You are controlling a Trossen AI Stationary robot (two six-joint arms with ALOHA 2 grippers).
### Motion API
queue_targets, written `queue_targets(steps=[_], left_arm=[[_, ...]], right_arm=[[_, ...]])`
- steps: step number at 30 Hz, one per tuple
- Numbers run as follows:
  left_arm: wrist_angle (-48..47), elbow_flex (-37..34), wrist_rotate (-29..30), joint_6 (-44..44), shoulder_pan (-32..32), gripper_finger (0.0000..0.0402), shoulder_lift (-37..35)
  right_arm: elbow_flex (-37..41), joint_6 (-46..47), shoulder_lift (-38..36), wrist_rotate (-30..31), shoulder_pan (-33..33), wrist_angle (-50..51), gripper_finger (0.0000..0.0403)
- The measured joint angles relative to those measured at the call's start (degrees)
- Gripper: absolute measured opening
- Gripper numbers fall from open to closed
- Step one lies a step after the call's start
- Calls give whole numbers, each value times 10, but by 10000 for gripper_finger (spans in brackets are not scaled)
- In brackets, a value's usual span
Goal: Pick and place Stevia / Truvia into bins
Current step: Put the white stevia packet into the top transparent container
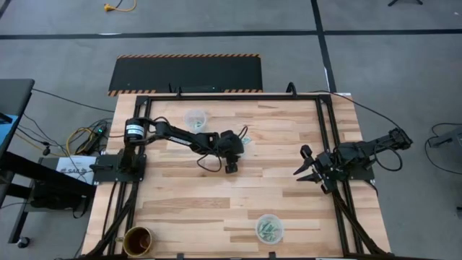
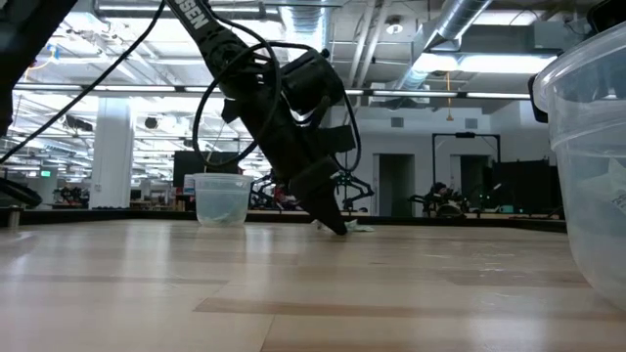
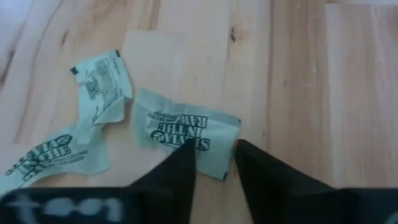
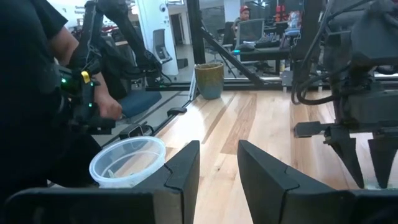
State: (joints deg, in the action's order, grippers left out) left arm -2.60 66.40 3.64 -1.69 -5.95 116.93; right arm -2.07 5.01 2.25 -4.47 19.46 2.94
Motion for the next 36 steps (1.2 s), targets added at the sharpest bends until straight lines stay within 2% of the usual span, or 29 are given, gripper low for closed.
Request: queue_targets(steps=[5,11,20,24,26,31,34,36], left_arm=[[4,-1,-3,2,7,15,-3],[-15,17,22,-30,10,4,-7],[-145,104,230,-172,9,1,-61],[-217,120,331,-214,7,1,-114],[-262,121,363,-216,0,1,-144],[-408,120,354,-138,-33,1,-208],[-469,120,304,-80,-56,0,-231],[-475,109,260,-42,-74,0,-239]], right_arm=[[0,0,0,0,0,0,102],[0,0,0,0,0,0,102],[0,0,0,0,0,0,102],[0,0,0,0,0,0,102],[0,0,0,0,0,0,102],[0,0,0,0,0,0,102],[0,0,0,0,0,0,102],[0,0,0,0,0,0,102]])
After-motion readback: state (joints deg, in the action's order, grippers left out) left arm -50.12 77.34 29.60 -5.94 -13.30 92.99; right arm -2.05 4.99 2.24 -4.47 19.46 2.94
